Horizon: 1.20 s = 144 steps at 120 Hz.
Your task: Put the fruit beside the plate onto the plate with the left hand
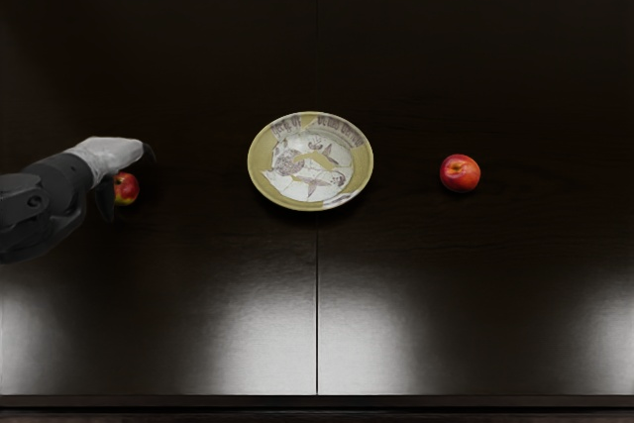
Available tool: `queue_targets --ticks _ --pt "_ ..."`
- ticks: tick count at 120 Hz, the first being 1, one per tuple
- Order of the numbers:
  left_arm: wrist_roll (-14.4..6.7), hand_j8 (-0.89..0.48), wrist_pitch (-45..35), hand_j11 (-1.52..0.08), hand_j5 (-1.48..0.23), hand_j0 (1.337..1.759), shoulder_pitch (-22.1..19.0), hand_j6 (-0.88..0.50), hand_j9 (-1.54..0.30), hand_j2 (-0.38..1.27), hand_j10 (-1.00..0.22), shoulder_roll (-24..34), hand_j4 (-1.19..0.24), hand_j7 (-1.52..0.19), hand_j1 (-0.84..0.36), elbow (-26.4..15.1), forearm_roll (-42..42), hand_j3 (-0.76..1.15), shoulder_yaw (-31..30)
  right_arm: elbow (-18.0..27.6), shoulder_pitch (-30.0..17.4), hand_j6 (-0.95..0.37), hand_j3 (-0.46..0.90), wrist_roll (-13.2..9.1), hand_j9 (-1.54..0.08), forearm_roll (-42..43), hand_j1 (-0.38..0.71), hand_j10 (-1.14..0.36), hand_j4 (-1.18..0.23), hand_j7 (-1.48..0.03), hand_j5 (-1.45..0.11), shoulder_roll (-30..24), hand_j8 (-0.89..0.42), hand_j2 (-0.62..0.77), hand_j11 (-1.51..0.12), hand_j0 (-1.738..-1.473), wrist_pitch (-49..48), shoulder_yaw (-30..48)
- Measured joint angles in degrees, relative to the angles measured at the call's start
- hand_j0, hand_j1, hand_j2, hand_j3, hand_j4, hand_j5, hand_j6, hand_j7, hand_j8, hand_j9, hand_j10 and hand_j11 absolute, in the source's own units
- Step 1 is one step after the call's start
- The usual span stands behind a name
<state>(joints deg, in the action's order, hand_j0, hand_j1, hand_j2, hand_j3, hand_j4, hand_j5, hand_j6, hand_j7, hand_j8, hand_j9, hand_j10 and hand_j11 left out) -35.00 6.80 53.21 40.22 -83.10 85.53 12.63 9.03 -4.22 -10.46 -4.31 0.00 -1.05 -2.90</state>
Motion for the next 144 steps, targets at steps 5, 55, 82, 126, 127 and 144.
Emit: queue_targets --ticks 5,55,82,126,127,144 --pt "0.00 -0.29 -0.79 -0.37 -0.37 1.658 0.13 -0.29 -0.37 0.06 -0.29 -0.38 -0.29 -0.37 0.01 0.38 0.04 0.00 -0.77 0.01 0.00 0.00 0.00 0.00 0.00 0.00 -0.35 0.00 0.00 0.00 0.00 0.00 0.00 0.00 0.00 -1.658 0.00 0.00" --pt "0.00 -0.41 -2.40 -0.52 -0.52 1.658 0.25 -0.41 -0.52 0.08 -0.40 0.13 -0.41 -0.52 -0.13 0.48 -0.08 0.00 -2.32 0.02 -0.05 0.00 0.00 0.00 0.00 0.00 -0.35 0.00 0.00 0.00 0.00 0.00 0.00 0.00 0.00 -1.658 0.00 0.00" --pt "0.00 -0.43 -3.34 -0.56 -0.56 1.658 0.05 -0.44 -0.56 0.09 -0.43 1.19 -0.43 -0.56 -0.16 -1.81 0.02 0.00 -2.38 0.02 -0.02 0.00 0.00 0.00 0.00 0.00 -0.35 0.00 0.00 0.00 0.00 0.00 0.00 0.00 0.00 -1.658 0.00 0.00" --pt "0.00 -0.50 -3.68 -0.64 -0.63 1.658 -0.39 -0.51 -0.64 0.11 -0.50 1.44 -0.51 -0.63 -0.24 -2.21 0.18 0.00 -2.43 0.02 -0.07 0.00 0.00 0.00 0.00 0.00 -0.35 0.00 0.00 0.00 0.00 0.00 0.00 0.00 0.00 -1.658 0.00 0.00" --pt "0.00 -0.50 -3.68 -0.64 -0.64 1.658 -0.39 -0.51 -0.65 0.11 -0.50 1.44 -0.51 -0.64 -0.24 -2.21 0.17 0.00 -2.43 0.02 -0.07 0.00 0.00 0.00 0.00 0.00 -0.35 0.00 0.00 0.00 0.00 0.00 0.00 0.00 0.00 -1.658 0.00 0.00" --pt "0.00 -0.48 -3.93 -0.69 -0.68 1.657 -0.86 -0.53 -0.69 0.11 -0.53 1.38 -0.54 -0.68 -0.26 -2.17 0.21 0.00 -2.48 0.02 -0.08 0.00 0.00 0.00 0.00 0.00 -0.35 0.00 0.00 0.00 0.00 0.00 0.00 0.00 0.00 -1.658 0.00 0.00"
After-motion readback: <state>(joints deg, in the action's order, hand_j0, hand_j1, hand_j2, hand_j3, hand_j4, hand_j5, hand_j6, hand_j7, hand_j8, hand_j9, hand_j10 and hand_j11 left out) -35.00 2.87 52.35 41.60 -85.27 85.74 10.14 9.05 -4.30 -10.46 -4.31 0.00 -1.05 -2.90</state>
